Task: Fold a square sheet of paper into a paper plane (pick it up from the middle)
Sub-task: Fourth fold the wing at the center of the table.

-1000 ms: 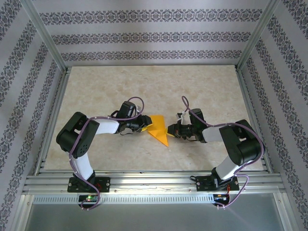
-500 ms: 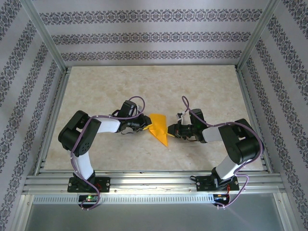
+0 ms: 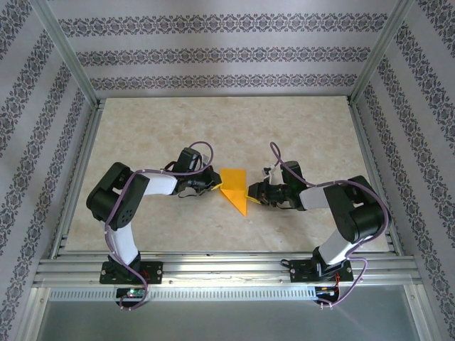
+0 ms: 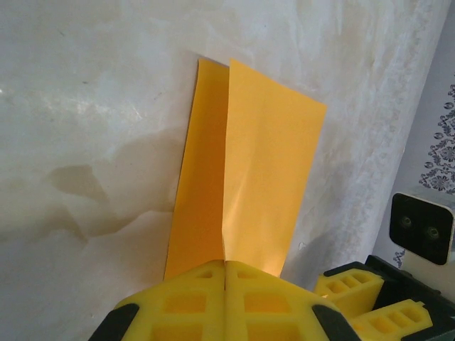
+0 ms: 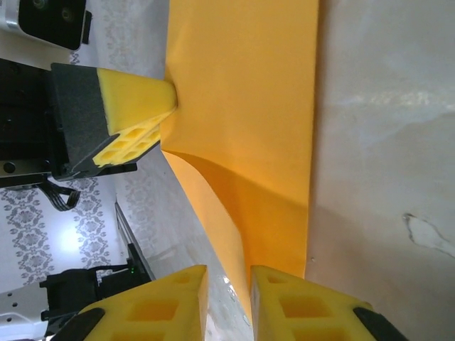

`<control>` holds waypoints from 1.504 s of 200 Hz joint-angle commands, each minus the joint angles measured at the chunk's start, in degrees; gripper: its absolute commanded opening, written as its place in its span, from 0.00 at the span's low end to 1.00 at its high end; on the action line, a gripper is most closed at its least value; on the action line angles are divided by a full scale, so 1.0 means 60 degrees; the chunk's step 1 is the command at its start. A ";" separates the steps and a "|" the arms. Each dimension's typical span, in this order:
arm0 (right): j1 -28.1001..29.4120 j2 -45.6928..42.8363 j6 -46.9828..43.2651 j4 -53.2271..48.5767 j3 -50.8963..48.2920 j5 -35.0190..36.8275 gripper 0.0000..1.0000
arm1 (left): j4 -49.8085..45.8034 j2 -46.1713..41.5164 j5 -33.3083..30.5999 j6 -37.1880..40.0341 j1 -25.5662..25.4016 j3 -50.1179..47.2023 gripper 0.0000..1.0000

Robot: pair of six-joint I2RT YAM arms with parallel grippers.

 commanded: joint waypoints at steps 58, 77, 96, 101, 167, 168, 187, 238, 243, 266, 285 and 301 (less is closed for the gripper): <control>0.2359 -0.3804 -0.4733 -0.3641 0.0105 0.7089 0.40 | 0.0269 -0.1967 -0.2325 -0.1241 -0.0112 -0.1420 0.00; 0.4103 -0.4284 -0.6426 -0.2260 -0.0492 0.9064 0.36 | 0.0294 -0.2260 -0.2773 -0.1510 -0.0286 -0.1630 0.00; 0.5334 -0.3931 -0.7865 -0.1695 -0.0437 1.0032 0.32 | 0.0274 -0.2518 -0.3270 -0.1756 -0.0496 -0.1759 0.00; 0.5521 -0.3797 -0.8025 -0.1677 -0.0322 1.0117 0.32 | 0.0275 -0.2572 -0.3367 -0.1819 -0.0545 -0.1789 0.00; 0.6580 -0.1362 -0.9338 0.0127 0.0276 1.0983 0.33 | 0.0198 -0.2961 -0.3688 -0.2122 -0.0783 -0.1811 0.00; 0.6580 -0.1324 -0.9349 0.0134 0.0285 1.0989 0.33 | 0.0197 -0.2962 -0.3682 -0.2121 -0.0783 -0.1812 0.00; 0.6580 -0.0869 -0.9645 0.0368 0.0367 1.1107 0.33 | 0.0353 -0.2865 -0.3592 -0.2196 -0.0783 -0.1836 0.00; 0.6580 -0.0112 -0.9770 0.0901 0.0350 1.1386 0.27 | 0.0561 -0.2708 -0.3403 -0.2220 -0.0798 -0.1769 0.00; 0.6580 -0.0058 -0.9705 0.0941 0.0339 1.1434 0.26 | 0.0557 -0.2702 -0.3392 -0.2221 -0.0799 -0.1765 0.00; 0.6580 0.0116 -0.9530 0.1058 0.0337 1.1508 0.25 | 0.0560 -0.2738 -0.3392 -0.2220 -0.0798 -0.1758 0.00; 0.6567 0.0246 -0.9452 0.1058 0.0381 1.1523 0.24 | 0.0505 -0.2749 -0.3379 -0.2192 -0.0798 -0.1767 0.00; 0.6578 0.0253 -0.9397 0.1077 0.0381 1.1525 0.22 | 0.0491 -0.2757 -0.3384 -0.2182 -0.0805 -0.1759 0.00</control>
